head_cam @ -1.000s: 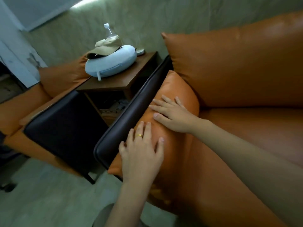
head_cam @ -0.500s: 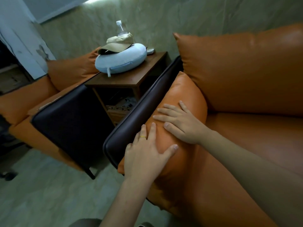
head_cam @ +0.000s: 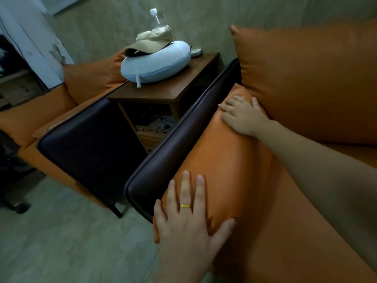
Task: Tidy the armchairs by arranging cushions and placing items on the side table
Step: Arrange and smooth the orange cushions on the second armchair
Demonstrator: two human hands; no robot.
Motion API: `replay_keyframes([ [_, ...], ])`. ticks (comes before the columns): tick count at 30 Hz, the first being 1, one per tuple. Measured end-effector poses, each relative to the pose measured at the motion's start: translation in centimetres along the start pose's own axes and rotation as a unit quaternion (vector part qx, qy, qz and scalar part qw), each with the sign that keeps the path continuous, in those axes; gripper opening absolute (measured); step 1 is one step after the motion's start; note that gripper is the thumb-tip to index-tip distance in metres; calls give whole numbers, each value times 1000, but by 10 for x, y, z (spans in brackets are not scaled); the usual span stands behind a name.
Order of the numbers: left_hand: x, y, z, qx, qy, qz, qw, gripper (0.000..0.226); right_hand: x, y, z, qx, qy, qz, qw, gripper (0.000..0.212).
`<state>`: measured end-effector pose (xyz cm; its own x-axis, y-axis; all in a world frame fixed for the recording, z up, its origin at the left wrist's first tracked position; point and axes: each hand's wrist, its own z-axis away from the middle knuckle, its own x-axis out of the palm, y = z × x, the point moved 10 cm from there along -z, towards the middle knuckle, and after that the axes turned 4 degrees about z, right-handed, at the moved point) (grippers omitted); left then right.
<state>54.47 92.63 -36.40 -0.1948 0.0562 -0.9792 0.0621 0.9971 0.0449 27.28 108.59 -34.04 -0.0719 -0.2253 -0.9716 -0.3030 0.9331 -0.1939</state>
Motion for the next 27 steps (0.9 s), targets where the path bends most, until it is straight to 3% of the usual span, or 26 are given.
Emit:
replay_keyframes([
  [4,7,0,-5,-3,-3,16,1000,98,5,33,-29,79,2,-63,995,63],
  [7,8,-1,-7,0,5,21,1000,98,-1,43,-27,108,66,-139,982,59],
  [10,7,-1,-4,5,14,29,999,96,-5,45,0,123,135,-195,964,58],
  [13,3,-3,-2,6,22,32,999,94,17,41,55,156,144,-239,948,59],
  [19,-7,-8,1,24,31,47,998,94,74,-6,192,199,170,-422,868,67],
  [27,-26,-22,4,161,-18,52,985,85,101,-96,288,255,192,-528,787,72],
])
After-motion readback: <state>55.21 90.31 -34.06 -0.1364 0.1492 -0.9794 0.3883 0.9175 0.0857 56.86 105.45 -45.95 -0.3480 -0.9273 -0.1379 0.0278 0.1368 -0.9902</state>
